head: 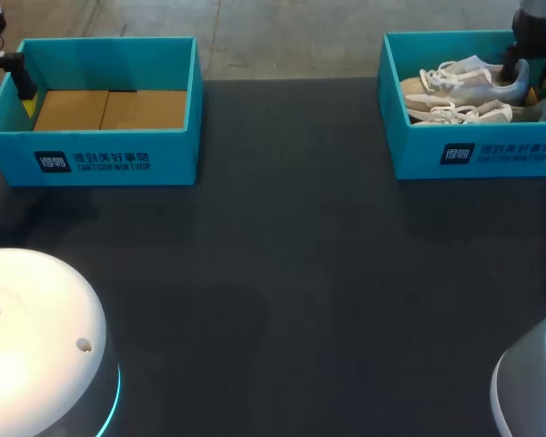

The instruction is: Take the shoe out of the shoebox, open the shoe tongue, remove and reinsert the insole, then place the shoe into the shoebox

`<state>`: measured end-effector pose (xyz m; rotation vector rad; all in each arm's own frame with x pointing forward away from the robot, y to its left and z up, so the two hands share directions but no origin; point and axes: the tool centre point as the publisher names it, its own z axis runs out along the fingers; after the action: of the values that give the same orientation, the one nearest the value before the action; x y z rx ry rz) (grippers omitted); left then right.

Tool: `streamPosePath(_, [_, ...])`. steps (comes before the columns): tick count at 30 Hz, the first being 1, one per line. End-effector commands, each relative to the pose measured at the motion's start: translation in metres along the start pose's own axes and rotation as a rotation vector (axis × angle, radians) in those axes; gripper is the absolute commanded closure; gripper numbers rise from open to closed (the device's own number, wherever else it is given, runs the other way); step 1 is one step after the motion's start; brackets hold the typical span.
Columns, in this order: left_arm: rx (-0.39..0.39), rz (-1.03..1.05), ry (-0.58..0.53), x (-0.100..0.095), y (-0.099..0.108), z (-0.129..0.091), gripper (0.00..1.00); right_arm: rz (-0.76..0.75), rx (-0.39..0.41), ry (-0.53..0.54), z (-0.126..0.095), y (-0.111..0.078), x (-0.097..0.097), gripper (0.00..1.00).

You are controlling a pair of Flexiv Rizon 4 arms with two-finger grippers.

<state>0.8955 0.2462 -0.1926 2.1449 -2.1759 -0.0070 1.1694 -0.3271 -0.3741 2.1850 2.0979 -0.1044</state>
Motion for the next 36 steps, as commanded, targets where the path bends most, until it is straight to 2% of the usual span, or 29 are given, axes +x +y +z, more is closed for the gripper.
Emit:
streamPosePath(1, [0.002,-0.001,-0.002,0.0,0.001,0.0,0.0,-0.007,-0.009,-0.003,-0.018,-0.008,0.003,0.0])
streamPosePath(14, [0.002,-0.001,-0.002,0.0,0.001,0.0,0.0,-0.025,-0.034,0.027,-0.071,-0.032,0.021,0.0])
streamPosePath(24, [0.002,-0.001,-0.002,0.0,0.001,0.0,0.0,-0.017,-0.034,0.068,-0.112,-0.065,0.038,0.0])
streamPosePath(36, [0.002,-0.001,-0.002,0.0,0.001,0.0,0.0,-0.023,-0.023,0.129,-0.143,-0.105,0.066,0.0])
